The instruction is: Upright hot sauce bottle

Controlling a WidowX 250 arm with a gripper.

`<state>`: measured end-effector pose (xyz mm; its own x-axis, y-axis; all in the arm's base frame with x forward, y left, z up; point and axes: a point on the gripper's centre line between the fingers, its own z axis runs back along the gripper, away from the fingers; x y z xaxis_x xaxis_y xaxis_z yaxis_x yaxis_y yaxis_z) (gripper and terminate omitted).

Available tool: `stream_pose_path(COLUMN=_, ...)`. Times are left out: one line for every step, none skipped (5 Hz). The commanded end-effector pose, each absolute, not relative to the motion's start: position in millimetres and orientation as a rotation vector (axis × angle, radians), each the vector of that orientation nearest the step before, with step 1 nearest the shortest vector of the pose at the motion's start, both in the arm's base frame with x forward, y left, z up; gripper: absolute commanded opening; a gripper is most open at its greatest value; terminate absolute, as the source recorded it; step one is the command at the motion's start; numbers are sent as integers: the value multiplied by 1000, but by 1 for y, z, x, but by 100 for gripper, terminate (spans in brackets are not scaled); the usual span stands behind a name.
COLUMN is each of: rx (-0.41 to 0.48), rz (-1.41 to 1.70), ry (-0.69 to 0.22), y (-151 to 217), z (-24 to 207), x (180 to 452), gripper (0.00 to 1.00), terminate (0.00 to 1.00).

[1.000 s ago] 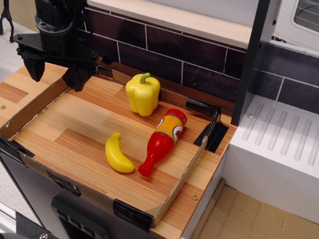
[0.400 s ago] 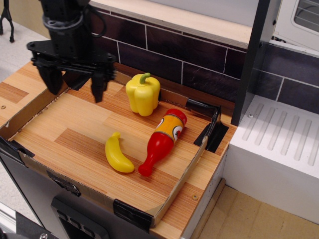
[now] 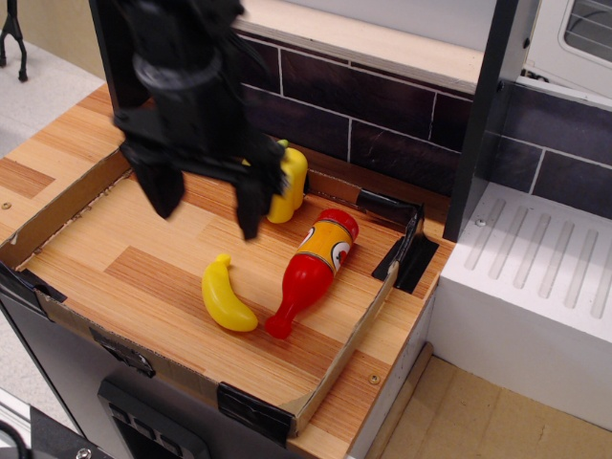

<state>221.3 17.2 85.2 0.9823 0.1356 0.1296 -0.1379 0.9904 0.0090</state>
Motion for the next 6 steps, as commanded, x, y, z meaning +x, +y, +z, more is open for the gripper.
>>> stream_pose_path(rx=36, rz=65, ry=-171, y=-12, z=66, x=227, gripper=100, terminate=0)
stream_pose_path(rx=53, rz=49, ry=-180, y=-17, z=51, x=231, gripper=100, terminate=0)
stream_pose_path(rx=62, rz=52, ry=-181, y=-18, z=39, x=233, gripper=100, terminate=0)
stream_pose_path(rx=31, rz=45, ry=-174, y=-24, z=27, x=229, gripper=100, terminate=0)
stream_pose_path(rx=19, rz=45, ry=-171, y=-28, z=23, x=227, gripper=100, terminate=0)
stream_pose_path(rx=21, rz=37, ry=-165, y=-31, z=17, x=226, gripper=100, terminate=0)
